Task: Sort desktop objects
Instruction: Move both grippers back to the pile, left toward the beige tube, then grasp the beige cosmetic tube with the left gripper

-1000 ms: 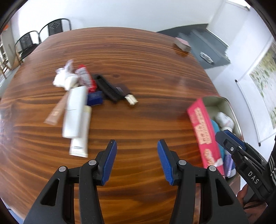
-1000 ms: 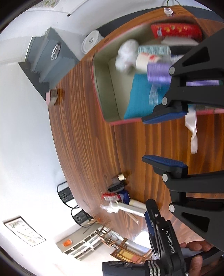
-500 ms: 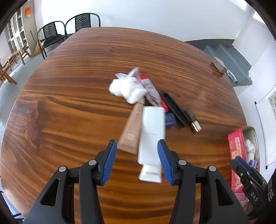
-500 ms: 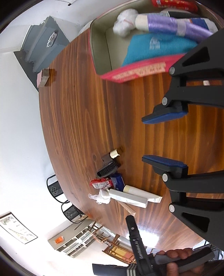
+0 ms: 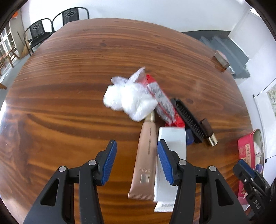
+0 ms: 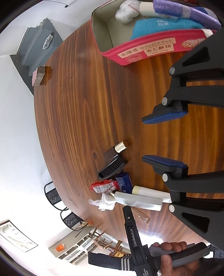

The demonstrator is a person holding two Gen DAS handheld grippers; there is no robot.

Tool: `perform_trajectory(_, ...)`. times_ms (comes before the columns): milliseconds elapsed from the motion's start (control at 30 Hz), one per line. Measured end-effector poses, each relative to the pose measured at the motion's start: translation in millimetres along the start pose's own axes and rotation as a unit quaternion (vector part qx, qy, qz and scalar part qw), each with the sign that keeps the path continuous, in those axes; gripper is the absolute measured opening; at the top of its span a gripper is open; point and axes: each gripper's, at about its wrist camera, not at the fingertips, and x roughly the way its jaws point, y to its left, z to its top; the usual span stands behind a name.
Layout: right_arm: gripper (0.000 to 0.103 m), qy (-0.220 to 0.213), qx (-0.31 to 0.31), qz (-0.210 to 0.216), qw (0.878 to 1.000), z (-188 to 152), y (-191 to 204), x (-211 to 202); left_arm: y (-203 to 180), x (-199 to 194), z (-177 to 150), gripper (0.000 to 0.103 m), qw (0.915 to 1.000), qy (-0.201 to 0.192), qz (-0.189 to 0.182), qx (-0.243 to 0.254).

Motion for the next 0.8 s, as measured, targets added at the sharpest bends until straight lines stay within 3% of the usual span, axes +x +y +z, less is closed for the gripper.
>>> perform_trajectory(533,0.041,0.007,-0.011,-0.007,1.0,35,13,47,10,28,14,0.054,0.9995,0.02,-0.022,0.013)
perform_trajectory(667,0.041,0.014,-0.019,-0.009,1.0,39,14,55,6,31,12,0.031,0.9994,0.016,-0.015,0.028)
perform_trajectory(800,0.041,0.021,-0.025,-0.006,0.999,42,15,63,0,30,9,0.021,0.9987,0.011,-0.01,0.049)
